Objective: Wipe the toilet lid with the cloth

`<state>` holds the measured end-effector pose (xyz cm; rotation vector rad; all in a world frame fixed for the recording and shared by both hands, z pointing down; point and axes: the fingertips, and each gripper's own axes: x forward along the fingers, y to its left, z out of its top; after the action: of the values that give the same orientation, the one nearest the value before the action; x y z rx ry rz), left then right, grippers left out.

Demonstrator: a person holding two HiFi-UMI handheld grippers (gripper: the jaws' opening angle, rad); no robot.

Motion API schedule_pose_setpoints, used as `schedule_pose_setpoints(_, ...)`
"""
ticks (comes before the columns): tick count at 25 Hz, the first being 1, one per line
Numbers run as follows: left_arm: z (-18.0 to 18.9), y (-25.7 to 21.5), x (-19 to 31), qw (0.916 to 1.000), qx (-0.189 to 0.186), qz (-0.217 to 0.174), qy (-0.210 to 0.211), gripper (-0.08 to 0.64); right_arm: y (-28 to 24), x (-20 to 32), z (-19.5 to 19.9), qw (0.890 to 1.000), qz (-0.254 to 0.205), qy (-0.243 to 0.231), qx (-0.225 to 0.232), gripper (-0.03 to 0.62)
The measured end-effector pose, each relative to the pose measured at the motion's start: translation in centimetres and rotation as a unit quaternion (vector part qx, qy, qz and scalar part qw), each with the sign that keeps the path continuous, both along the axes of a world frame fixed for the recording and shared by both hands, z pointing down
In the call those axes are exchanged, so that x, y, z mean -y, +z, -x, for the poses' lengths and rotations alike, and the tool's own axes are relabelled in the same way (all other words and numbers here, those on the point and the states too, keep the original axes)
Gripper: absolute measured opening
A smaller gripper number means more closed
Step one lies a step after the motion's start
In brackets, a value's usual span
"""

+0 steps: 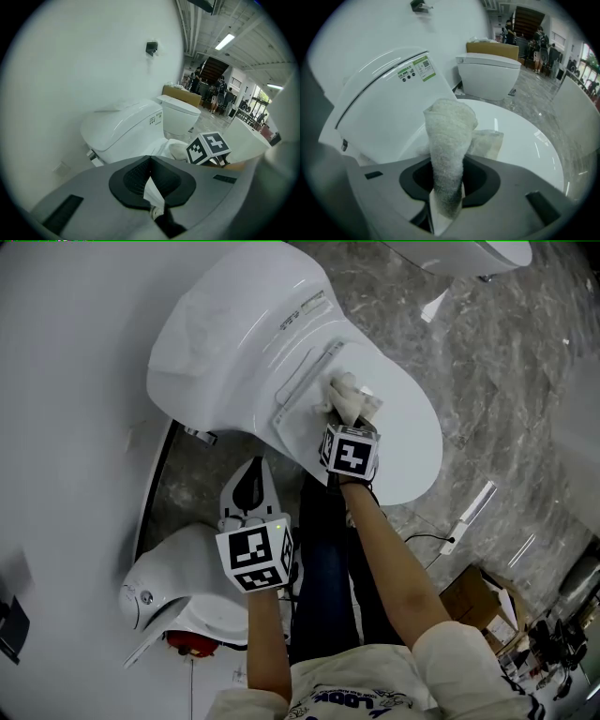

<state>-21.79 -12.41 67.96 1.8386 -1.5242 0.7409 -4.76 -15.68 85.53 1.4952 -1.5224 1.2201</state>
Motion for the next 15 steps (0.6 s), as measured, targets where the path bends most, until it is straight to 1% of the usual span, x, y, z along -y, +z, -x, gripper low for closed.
schedule_pose_setpoints(9,1.5,0.3,-0.7,0.9998,0.004,0.002,-0.019,0.003,0.0,0.2,4.3,0.998,-0.006,-0.07,0.006,0.109)
schedule_pose_setpoints(15,2.5,0.5,-1.2,0.9995,0.008,0.004,-0.03,0.003,-0.1,-0.7,7.4,0.989,-0.01,-0.146,0.011,0.109)
